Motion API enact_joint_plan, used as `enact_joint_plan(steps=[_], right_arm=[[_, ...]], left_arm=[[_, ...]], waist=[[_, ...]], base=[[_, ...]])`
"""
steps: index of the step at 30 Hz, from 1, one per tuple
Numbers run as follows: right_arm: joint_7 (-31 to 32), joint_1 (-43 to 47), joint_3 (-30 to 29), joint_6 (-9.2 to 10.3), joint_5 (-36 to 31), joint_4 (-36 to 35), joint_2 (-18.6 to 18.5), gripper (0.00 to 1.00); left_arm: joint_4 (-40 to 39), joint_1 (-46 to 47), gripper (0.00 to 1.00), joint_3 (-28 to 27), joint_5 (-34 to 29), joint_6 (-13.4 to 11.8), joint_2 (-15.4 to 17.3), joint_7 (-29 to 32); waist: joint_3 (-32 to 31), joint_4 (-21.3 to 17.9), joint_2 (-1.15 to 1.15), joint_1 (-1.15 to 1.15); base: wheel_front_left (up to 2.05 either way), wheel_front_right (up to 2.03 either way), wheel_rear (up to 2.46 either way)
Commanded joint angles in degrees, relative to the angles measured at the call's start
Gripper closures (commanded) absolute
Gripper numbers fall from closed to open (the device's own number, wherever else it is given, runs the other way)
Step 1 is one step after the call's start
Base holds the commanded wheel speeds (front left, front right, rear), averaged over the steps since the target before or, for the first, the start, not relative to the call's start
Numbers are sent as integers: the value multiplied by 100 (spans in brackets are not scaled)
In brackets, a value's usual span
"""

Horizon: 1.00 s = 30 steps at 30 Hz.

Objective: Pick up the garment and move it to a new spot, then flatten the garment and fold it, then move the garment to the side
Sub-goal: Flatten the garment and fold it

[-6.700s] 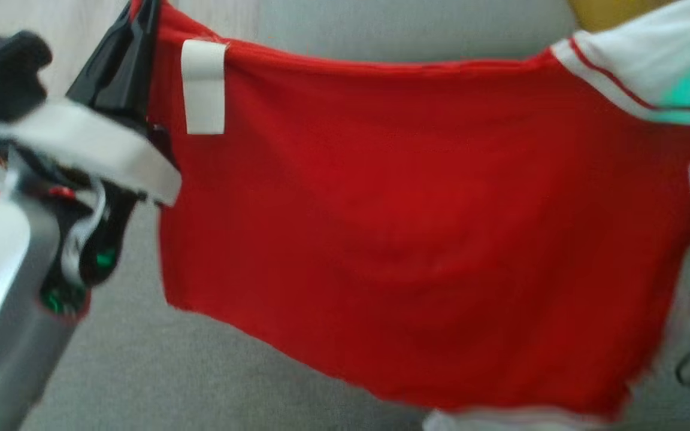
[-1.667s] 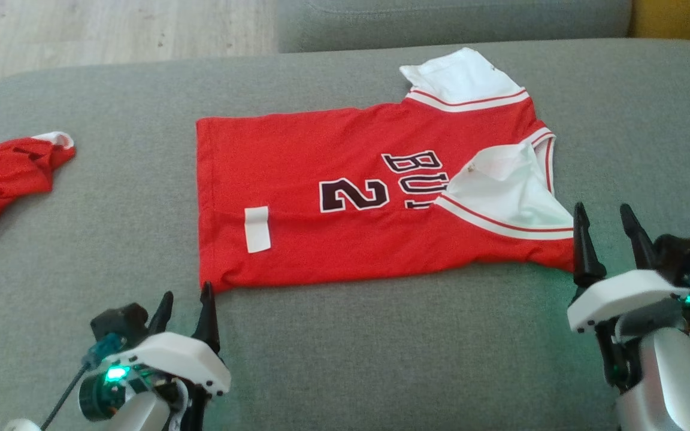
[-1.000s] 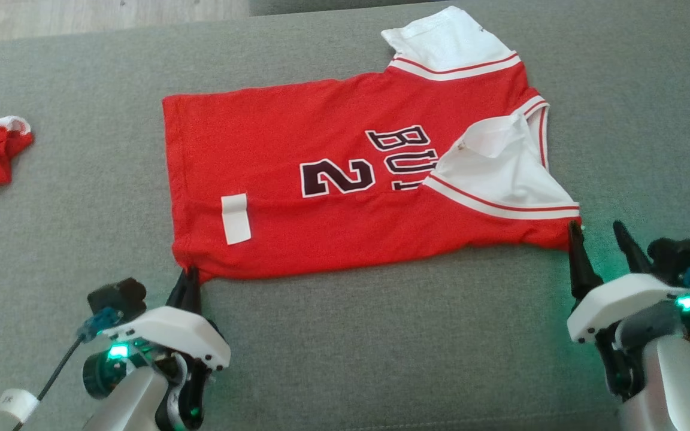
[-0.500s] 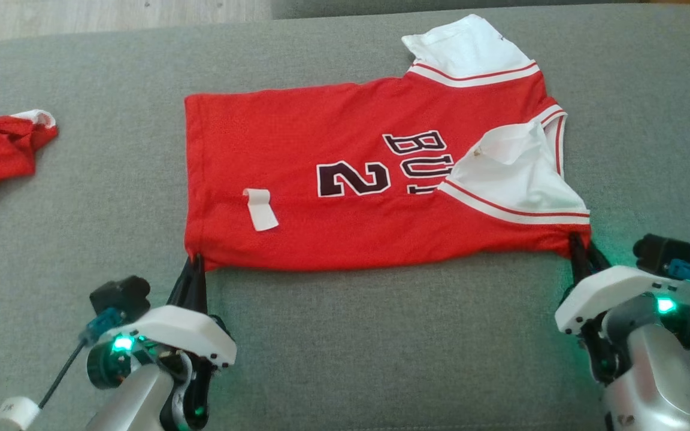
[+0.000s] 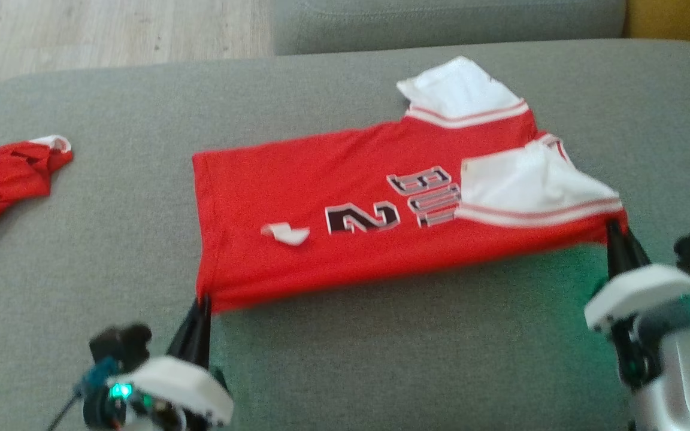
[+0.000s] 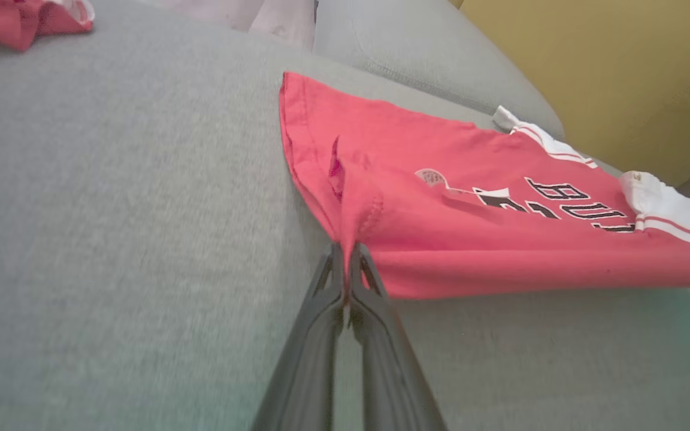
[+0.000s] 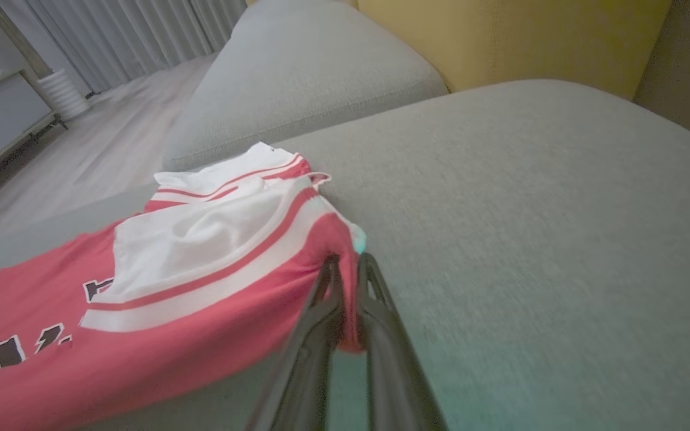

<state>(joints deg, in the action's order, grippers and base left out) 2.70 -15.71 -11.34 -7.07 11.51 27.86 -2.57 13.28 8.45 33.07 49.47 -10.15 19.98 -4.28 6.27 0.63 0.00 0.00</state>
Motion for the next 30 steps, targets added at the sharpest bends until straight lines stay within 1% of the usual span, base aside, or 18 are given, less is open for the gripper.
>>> enact_joint_plan(steps=[1, 5, 10, 11, 12, 13, 14, 15, 19, 22, 26, 30], right_arm=[[121, 243, 87, -42, -22, -421, -31, 100], [514, 987, 95, -42, -3, -1122, -31, 100], [859, 1866, 146, -42, 197, -1756, -31, 100], [895, 1999, 145, -42, 238, -1848, -31, 85], [916, 2112, 134, -42, 273, -1926, -31, 55], [931, 2207, 132, -42, 291, -2000, -31, 0], [949, 2285, 134, -42, 304, -2069, -31, 0], [971, 2348, 135, -42, 317, -2132, -31, 0], [1057, 2482, 108, -42, 324, -2410, -31, 0], [1058, 2419, 83, -42, 243, -2730, -31, 0], [1048, 2095, 180, -42, 143, -3029, -31, 0], [1124, 1589, 367, -42, 5, -3247, -31, 0]], left_arm=[[-232, -82, 100, -197, 28, -61, 215, -13], [-444, -557, 100, -113, 68, -151, 263, -20], [-705, -1063, 100, -21, 121, -248, 303, -37], [-735, -1140, 100, -15, 137, -278, 317, -22], [-758, -1200, 100, -6, 149, -303, 331, -2], [-778, -1244, 74, -4, 154, -324, 346, 4], [-790, -1271, 14, -2, 149, -341, 367, 9], [-804, -1286, 0, -10, 136, -364, 385, -3], [-896, -1216, 0, -96, 64, -440, 498, -52], [-1057, -891, 0, -198, -52, -462, 703, 27], [-1212, -225, 0, -252, -248, -365, 1044, 344], [-1208, 746, 0, -224, -459, -136, 1395, 919]], waist=[[-84, -27, 0, 0], [-179, -29, 0, 0], [-275, -14, 0, 0], [-289, -12, 0, 0], [-308, -9, 0, 0], [-320, -7, 0, 0], [-332, -9, 0, 0], [-345, -11, 0, 0], [-370, -15, 0, 0], [-328, -24, 0, 0], [-167, -52, 0, 0], [143, -116, 0, 0]], base=[[0, 0, 0], [0, 0, 0], [0, 0, 0], [0, 0, 0], [0, 0, 0], [0, 0, 0], [0, 0, 0], [0, 0, 0], [0, 0, 0], [0, 0, 0], [0, 0, 0], [0, 0, 0]])
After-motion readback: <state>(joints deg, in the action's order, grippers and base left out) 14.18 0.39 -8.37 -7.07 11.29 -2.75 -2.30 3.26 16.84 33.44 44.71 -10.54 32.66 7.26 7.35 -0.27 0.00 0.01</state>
